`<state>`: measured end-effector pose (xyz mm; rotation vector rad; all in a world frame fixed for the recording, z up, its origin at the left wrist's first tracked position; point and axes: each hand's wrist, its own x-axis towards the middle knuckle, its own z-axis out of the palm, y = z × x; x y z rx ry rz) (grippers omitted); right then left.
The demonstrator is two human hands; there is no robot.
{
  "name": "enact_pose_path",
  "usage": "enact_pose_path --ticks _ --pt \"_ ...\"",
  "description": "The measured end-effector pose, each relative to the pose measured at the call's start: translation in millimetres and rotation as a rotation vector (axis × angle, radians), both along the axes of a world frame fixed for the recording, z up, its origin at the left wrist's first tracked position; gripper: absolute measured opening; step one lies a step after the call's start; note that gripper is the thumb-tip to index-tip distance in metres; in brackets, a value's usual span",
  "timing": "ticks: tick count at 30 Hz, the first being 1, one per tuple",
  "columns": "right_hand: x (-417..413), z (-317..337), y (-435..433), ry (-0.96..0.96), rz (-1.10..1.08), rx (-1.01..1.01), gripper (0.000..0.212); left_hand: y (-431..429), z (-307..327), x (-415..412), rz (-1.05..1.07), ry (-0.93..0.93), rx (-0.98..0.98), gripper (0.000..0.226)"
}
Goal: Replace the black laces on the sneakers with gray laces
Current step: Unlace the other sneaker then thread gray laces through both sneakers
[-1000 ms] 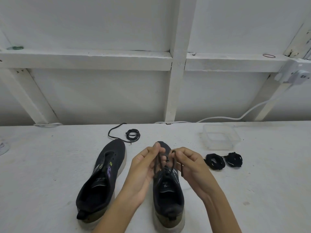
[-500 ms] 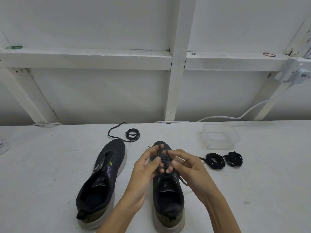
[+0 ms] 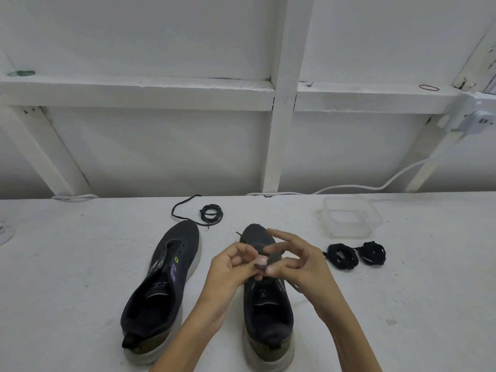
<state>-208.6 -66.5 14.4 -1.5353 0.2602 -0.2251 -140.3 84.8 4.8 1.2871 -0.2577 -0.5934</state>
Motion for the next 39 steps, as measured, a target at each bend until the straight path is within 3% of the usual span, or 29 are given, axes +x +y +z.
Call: enact_pose_path --ticks 5,10,15,20,25,28,30,35,39 --pt "-1 -4 1 -0.102 0.032 -0.091 0.025 0 -4 1 0.022 -0.076 0.074 0.013" --pt "5 -14 8 -0.209 -0.128 -0.078 0.019 1 -8 -2 0.046 -0.146 0.070 0.015" --pt "9 -18 16 -0.209 -0.279 -0.075 0.020 2 -18 -5 0.115 -0.505 0.323 0.015" --pt "9 -21 13 -0.176 -0.327 -0.080 0.016 6 -30 -8 0.083 -0.719 0.503 0.016" --pt "6 -25 6 -0.175 -0.334 -0.252 0.016 8 -24 -6 0.125 -1.057 0.660 0.020" --pt "4 -32 -2 -0.197 -0.263 -0.460 0.018 9 -21 -2 0.126 -1.164 0.663 0.017" --pt "2 -37 -9 -0.157 -0.151 -0.493 0.018 10 -21 0 0.103 -1.189 0.678 0.016" --pt "-4 -33 -22 0.026 0.142 -0.261 0.013 10 -20 1 0.053 -1.207 0.709 0.013" --pt "-6 -24 -32 0.100 0.368 -0.050 0.012 7 -22 -4 -0.018 -1.017 0.617 0.012"
